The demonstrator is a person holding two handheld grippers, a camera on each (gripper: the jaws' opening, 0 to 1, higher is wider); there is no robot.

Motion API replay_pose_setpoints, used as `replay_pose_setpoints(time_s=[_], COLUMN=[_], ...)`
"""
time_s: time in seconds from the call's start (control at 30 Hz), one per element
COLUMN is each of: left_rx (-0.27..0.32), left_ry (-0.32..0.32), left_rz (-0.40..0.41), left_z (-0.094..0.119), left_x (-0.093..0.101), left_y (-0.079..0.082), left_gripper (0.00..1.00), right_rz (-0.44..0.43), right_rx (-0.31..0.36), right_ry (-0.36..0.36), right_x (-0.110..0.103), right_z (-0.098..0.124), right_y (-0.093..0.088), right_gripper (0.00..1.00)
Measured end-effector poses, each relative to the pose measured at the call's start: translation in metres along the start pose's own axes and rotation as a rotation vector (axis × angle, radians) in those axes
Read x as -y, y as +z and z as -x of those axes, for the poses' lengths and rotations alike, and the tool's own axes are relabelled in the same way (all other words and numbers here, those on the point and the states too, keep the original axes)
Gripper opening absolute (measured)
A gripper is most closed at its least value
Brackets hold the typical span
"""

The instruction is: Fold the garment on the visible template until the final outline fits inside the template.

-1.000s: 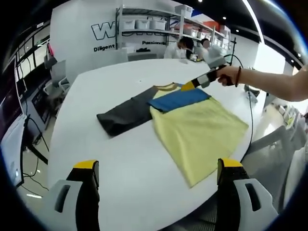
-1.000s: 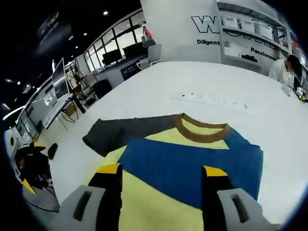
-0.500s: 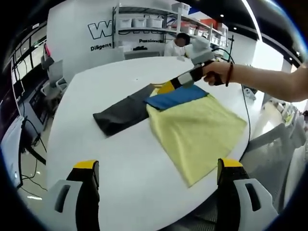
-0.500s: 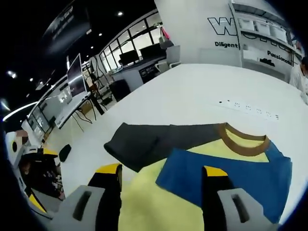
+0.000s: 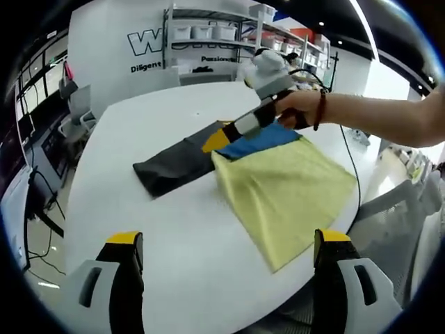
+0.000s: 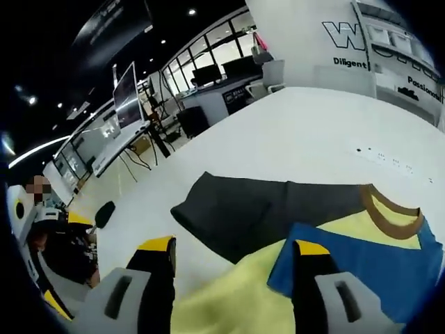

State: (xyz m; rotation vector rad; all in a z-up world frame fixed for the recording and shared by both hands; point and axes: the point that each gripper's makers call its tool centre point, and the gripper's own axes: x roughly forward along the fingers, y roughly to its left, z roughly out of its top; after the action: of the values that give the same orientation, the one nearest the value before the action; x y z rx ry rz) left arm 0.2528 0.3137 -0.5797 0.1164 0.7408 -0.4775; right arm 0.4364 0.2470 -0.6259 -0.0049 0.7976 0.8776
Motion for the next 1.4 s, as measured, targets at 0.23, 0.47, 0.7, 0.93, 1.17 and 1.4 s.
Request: replay_pose_setpoints(time_s=[0.23,0.47,0.7,0.93,1.17,1.4], left_rx=[-0.005,-0.018,-0.024,-0.021,-0.018,-0.023], left_ry=[-0.005,0.004,-0.003,0.001,-0.001,-0.007], left_rz=[0.002,0.000,0.010,0.026,0.033,0.028], left_z=[-0.001,-0.004,-0.008,-0.007,-0.007,-0.008], left_x=[-0.002,-0.006,-0.010,-0.016,-0.017,-0.016], left_y=[-0.002,-0.006,-0.009,-0.011,-0.012,-0.011], left_gripper=[0.99,0.99,0.99,0.99,0.99,0.99], right_rz=[-0.013,-0.016,-0.062,-0.114,-0.125,-0.120], right_rx=[-0.014,-0.042,-0.050,-0.045,-0.050,-0.061], right_ry=[0.029,0.031,-0.026,-0.060,-0.091,-0.112], right_x=[-0.011,-0.011,0.001,0.008,0.014,0.022], right_z=[-0.020,-0.037,-0.048,-0.056,-0.061,-0.061], right_y=[-0.001,-0.007,-0.010,-0.010,-0.010,-0.011], right_gripper=[0.57,0.51,0.37,0.25,0.09,0.00])
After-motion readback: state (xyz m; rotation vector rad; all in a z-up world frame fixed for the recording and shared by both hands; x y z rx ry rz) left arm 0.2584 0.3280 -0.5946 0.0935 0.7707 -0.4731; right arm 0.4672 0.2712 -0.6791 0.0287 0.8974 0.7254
